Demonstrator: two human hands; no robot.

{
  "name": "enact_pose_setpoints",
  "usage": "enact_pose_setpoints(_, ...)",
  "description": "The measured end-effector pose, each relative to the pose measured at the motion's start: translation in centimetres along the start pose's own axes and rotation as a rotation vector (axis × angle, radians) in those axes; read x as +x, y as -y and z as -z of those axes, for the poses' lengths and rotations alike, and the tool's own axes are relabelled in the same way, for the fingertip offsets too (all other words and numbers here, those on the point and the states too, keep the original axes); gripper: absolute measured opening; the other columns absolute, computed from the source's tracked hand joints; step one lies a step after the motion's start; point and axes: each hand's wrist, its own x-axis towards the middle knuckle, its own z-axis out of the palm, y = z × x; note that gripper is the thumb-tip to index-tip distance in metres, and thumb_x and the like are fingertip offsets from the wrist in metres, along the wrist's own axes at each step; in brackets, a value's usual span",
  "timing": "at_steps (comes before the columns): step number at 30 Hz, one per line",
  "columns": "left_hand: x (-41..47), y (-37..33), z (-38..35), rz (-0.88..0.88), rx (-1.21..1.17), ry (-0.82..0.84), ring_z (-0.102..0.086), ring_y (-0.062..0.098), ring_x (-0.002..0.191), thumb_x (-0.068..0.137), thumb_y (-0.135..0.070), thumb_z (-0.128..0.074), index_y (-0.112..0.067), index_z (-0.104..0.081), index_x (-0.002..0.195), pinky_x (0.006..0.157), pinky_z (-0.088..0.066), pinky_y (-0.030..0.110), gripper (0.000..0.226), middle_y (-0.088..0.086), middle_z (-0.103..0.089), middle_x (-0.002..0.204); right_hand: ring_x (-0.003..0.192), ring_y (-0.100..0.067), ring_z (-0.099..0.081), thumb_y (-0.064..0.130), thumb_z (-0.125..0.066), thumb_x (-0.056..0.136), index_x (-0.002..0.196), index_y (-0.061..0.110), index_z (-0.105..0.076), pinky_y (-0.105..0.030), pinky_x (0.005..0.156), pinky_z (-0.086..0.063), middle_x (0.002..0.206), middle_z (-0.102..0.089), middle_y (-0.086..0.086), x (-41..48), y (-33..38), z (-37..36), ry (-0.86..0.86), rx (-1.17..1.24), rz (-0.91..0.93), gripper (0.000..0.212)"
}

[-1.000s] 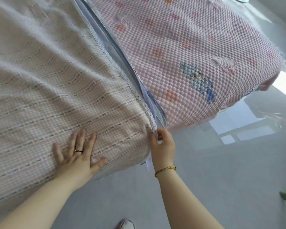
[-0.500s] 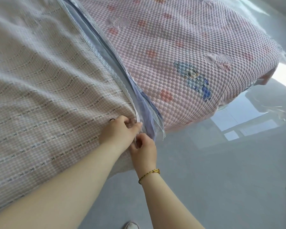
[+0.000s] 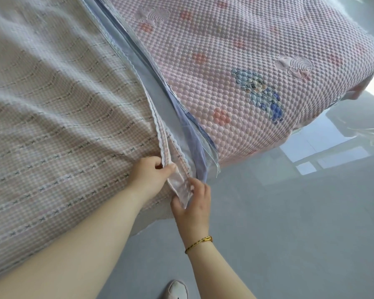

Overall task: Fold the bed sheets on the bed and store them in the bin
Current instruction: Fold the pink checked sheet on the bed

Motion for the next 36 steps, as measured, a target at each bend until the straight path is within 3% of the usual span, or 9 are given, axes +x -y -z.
enact_pose_setpoints(5, -0.1, 0.2, 0.4, -0.026, -0.095, 0.113, -0.039, 0.015, 0.056, 0.094, -0.026, -0.049, -0.01, -0.045, 0.061, 0.048, -0.026, 0.017, 0.037, 0.002, -0.043, 0.06, 0.09, -0.004, -0.043, 0.042, -0.048, 0.06, 0.113, 0.009, -0.051, -0.013, 0.091, -0.035, 0.098, -0.042, 0.018, 2.3, 1.4, 1.5, 0.095, 0.084, -0.029, 0.062)
enact_pose_setpoints(11, -0.7, 0.1, 1.1, 0.022, -0.301, 0.219, -0.049, -0.003, 0.091, 0.1, -0.028, -0.03, -0.014, -0.057, 0.116, 0.062, -0.036, -0.003, 0.034, -0.014, -0.053, 0.1, 0.083, -0.01, -0.047, 0.048, -0.061, 0.06, 0.07, 0.028, -0.043, -0.044, 0.087, -0.047, 0.067, -0.044, 0.012, 3.5, 1.5, 3.0, 0.388, 0.134, -0.363, 0.028)
enact_pose_setpoints(15, -1.0, 0.6, 1.3, -0.018, -0.3, 0.283, -0.043, 0.001, 0.115, 0.1, -0.029, -0.024, -0.013, -0.057, 0.122, 0.089, -0.032, 0.006, 0.043, -0.011, -0.051, 0.117, 0.071, -0.001, -0.05, 0.02, -0.072, 0.077, 0.081, 0.022, -0.043, -0.015, 0.065, -0.045, 0.076, -0.049, 0.013, 1.8, 0.9, 2.6, 0.504, 0.248, -0.406, 0.029)
enact_pose_setpoints(20, -0.6, 1.0, 1.4, -0.038, -0.32, 0.353, -0.05, -0.009, 0.097, 0.101, -0.029, -0.022, -0.024, -0.064, 0.097, 0.08, -0.033, -0.003, 0.042, -0.018, -0.056, 0.103, 0.076, -0.006, -0.053, 0.016, -0.065, 0.079, 0.09, 0.024, -0.047, -0.02, 0.077, -0.046, 0.078, -0.053, 0.014, -1.0, 0.0, 0.1, 0.439, 0.226, -0.5, 0.023)
enact_pose_setpoints(23, -0.5, 1.4, 1.5, -0.068, -0.278, 0.395, -0.044, -0.011, 0.107, 0.101, -0.03, -0.023, -0.023, -0.065, 0.097, 0.094, -0.028, 0.005, 0.043, -0.014, -0.051, 0.121, 0.09, -0.009, -0.049, 0.041, -0.066, 0.065, 0.086, 0.026, -0.049, -0.028, 0.091, -0.041, 0.086, -0.053, 0.015, -1.8, 0.3, -1.0, 0.478, 0.184, -0.496, 0.031)
enact_pose_setpoints(27, -0.5, 1.7, 1.2, -0.05, -0.199, 0.371, -0.033, 0.0, 0.127, 0.1, -0.032, -0.025, -0.017, -0.068, 0.101, 0.107, -0.017, 0.021, 0.045, -0.012, -0.041, 0.137, 0.091, -0.002, -0.051, 0.022, -0.07, 0.076, 0.087, 0.029, -0.049, -0.017, 0.081, -0.04, 0.093, -0.056, 0.014, -1.5, 1.1, -1.6, 0.413, 0.318, -0.562, 0.024)
enact_pose_setpoints(31, -0.7, 1.6, 1.1, -0.034, -0.275, 0.339, -0.045, -0.006, 0.11, 0.1, -0.028, -0.029, -0.009, -0.057, 0.121, 0.092, -0.028, 0.004, 0.039, -0.019, -0.052, 0.109, 0.064, -0.011, -0.039, -0.002, -0.049, 0.084, 0.077, 0.009, -0.047, -0.008, 0.054, -0.034, 0.066, -0.043, 0.004, -0.8, 1.1, -0.7, 0.393, 0.355, -0.622, 0.014)
enact_pose_setpoints(34, -1.0, 1.8, 1.1, -0.082, -0.264, 0.336, -0.045, -0.002, 0.116, 0.098, -0.023, -0.037, -0.009, -0.056, 0.124, 0.094, -0.028, 0.003, 0.035, -0.019, -0.051, 0.114, 0.063, -0.012, -0.036, 0.008, -0.051, 0.075, 0.078, 0.006, -0.046, -0.016, 0.054, -0.034, 0.07, -0.04, -0.002, -1.3, 0.8, 0.8, 0.37, 0.346, -0.719, 0.006)
enact_pose_setpoints(36, -2.0, 1.8, 1.1, -0.122, -0.267, 0.329, -0.047, 0.001, 0.115, 0.096, -0.016, -0.045, -0.005, -0.059, 0.119, 0.095, -0.031, 0.007, 0.029, -0.013, -0.052, 0.117, 0.072, -0.016, -0.041, 0.018, -0.047, 0.06, 0.09, -0.004, -0.05, -0.026, 0.063, -0.036, 0.079, -0.044, -0.005, -1.9, 0.8, 1.9, 0.407, 0.35, -0.734, 0.037)
